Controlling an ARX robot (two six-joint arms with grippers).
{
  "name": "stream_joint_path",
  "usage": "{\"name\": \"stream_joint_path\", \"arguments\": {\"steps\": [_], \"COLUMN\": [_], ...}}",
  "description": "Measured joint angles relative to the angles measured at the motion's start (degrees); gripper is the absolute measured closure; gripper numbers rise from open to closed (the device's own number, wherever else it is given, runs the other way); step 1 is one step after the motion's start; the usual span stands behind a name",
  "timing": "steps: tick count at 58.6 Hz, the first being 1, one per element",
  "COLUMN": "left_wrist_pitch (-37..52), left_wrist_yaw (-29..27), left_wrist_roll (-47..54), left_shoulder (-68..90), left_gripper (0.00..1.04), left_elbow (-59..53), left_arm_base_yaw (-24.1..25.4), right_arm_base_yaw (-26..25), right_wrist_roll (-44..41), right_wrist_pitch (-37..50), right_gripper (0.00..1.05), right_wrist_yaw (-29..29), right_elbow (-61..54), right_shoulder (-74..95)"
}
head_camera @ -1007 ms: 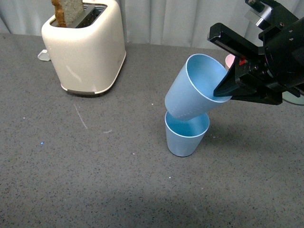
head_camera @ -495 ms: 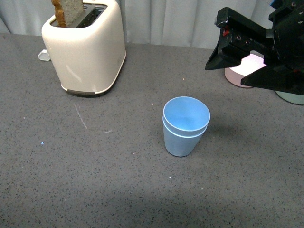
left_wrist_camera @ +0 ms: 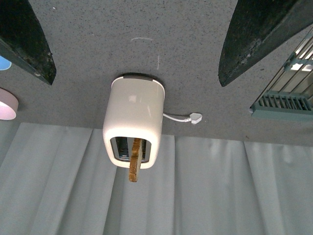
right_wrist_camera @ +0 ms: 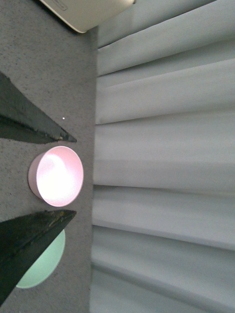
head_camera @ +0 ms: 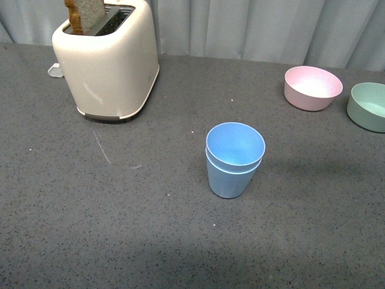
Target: Stack blue cups with both arms
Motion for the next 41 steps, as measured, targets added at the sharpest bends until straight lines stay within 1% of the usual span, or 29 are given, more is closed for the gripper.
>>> {"name": "stream_joint_path", "arguments": {"steps": [1, 3, 6, 9, 14, 29, 33, 41], "left_wrist_pitch": [0.0, 0.0, 0.0, 0.0, 0.0, 0.0, 0.0, 0.0], "left_wrist_yaw": [0.0, 0.0, 0.0, 0.0, 0.0, 0.0, 0.0, 0.0], "left_wrist_roll": [0.0, 0.0, 0.0, 0.0, 0.0, 0.0, 0.0, 0.0], "left_shoulder": [0.0, 0.0, 0.0, 0.0, 0.0, 0.0, 0.0, 0.0], "left_gripper": [0.07, 0.07, 0.07, 0.07, 0.07, 0.07, 0.07, 0.07], "left_elbow": [0.0, 0.0, 0.0, 0.0, 0.0, 0.0, 0.0, 0.0], "left_arm_base_yaw": [0.0, 0.0, 0.0, 0.0, 0.0, 0.0, 0.0, 0.0], "right_arm_base_yaw": [-0.6, -1.3, -2.4, -3.3, -4.7, -7.3, -9.8, -11.6], "right_wrist_roll": [-0.3, -0.5, -1.0, -1.4, -1.4, -1.4, -1.4, -1.4], "right_wrist_pitch": [0.2, 0.2, -0.5, -1.4, -3.4, -10.4, -12.6, -17.1], "right_gripper": [0.71, 0.78, 0.92, 1.04, 1.04, 1.04, 1.04, 1.04], "right_wrist_yaw": [-0.5, -1.1, -2.4, -3.5, -5.0, -7.4, -11.3, -11.5], "right_elbow": [-1.3, -3.2, -6.7, -9.2, -12.6, -18.0, -18.9, -20.3], "right_shoulder": [-1.8, -3.8, -6.8, -9.6, -15.5, -27.5, -30.8, -36.8]}}
